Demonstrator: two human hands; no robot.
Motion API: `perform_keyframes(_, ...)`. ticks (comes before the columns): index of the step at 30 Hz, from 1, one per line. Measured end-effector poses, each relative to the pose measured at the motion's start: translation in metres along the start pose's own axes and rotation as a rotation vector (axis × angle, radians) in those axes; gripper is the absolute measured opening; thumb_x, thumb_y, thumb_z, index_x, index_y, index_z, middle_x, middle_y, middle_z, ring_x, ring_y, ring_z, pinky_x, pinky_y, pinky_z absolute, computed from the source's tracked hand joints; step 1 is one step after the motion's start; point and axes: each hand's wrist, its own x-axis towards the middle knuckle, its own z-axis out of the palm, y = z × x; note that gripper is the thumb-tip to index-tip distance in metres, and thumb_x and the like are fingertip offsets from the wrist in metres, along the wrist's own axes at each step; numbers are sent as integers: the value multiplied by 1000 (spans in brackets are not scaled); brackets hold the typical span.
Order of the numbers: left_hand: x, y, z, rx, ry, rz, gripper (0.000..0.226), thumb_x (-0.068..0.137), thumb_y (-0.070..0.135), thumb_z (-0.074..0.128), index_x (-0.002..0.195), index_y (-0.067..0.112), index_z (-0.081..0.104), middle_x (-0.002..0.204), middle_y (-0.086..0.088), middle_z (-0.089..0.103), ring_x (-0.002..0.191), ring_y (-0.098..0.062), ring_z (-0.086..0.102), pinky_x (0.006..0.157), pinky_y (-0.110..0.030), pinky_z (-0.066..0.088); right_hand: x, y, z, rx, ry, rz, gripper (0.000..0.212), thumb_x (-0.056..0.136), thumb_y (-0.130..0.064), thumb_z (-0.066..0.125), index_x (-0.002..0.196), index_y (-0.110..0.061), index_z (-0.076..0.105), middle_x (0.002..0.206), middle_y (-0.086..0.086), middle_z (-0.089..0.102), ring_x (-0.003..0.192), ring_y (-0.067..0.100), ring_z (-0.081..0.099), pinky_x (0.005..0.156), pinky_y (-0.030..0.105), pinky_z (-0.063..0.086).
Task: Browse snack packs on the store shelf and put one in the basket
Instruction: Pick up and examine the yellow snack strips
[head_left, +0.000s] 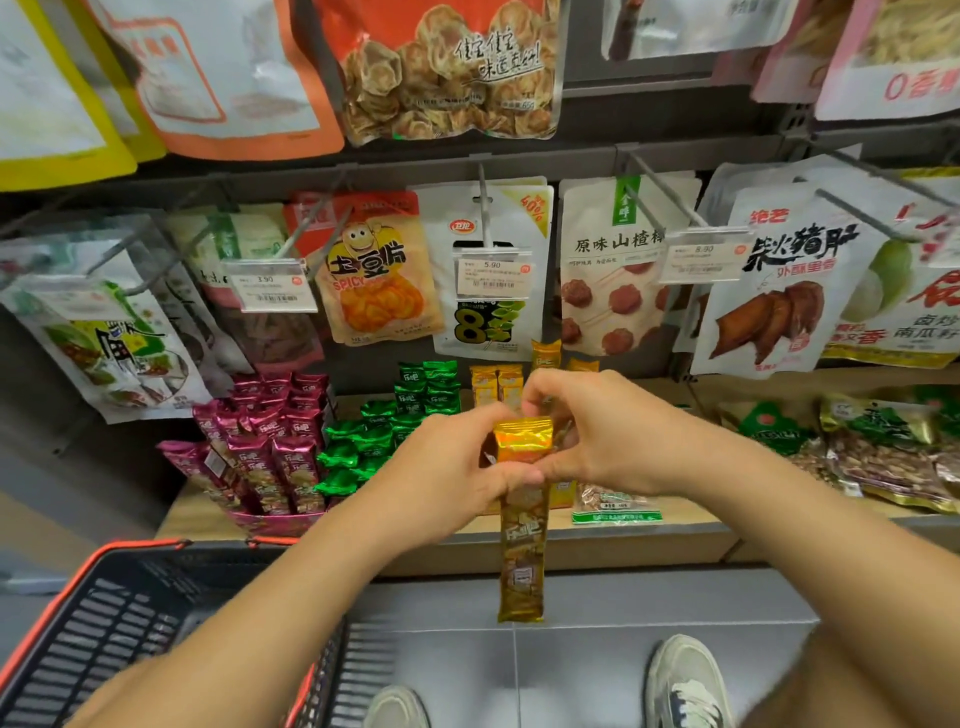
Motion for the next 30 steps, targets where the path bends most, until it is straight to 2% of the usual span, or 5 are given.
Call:
perform_keyframes(8, 54, -34, 16, 143, 18, -49, 35, 91, 30, 65, 124, 27, 57, 99, 7, 69, 84, -11, 62, 74, -27, 49, 58, 76, -3, 174, -282, 313, 21, 82, -13, 76, 97, -9, 61, 85, 11, 70, 76, 22, 69, 74, 34, 57)
perform_keyframes(12, 72, -58, 22, 145, 92, -108, 38, 90, 18, 64, 126, 26, 56, 97, 9, 63, 85, -10, 60, 75, -23, 47, 90, 109, 27, 503, -125, 524, 11, 93, 2, 56, 101, -3, 61, 87, 10, 66, 74, 18, 66, 61, 25, 57)
perform_keyframes(17, 77, -85, 19, 261, 153, -123, 45, 89, 10, 61, 132, 21, 54, 126, 0, 58, 117, -20, 52, 102, -31, 39, 141, 130, 101, 592, 13, 701, 38, 94, -4, 49, 132, -9, 51, 127, 16, 58, 116, 31, 57, 98, 40, 50)
perform_keyframes(24, 73, -98, 11, 431, 89, 47, 47, 82, 6, 70, 128, 17, 62, 122, -1, 65, 111, -24, 56, 99, -32, 40, 165, 138, 142, 120, 194, 702, 22, 93, -11, 51, 113, -3, 54, 114, 17, 63, 109, 36, 61, 83, 35, 48)
perform_keyframes(30, 71, -104, 11, 391, 97, 30, 45, 84, 10, 70, 128, 18, 62, 122, 1, 65, 112, -22, 56, 99, -33, 42, 167, 142, 162, 27, 189, 677, 38, 96, -13, 50, 129, -2, 36, 116, 19, 64, 108, 37, 63, 83, 39, 49)
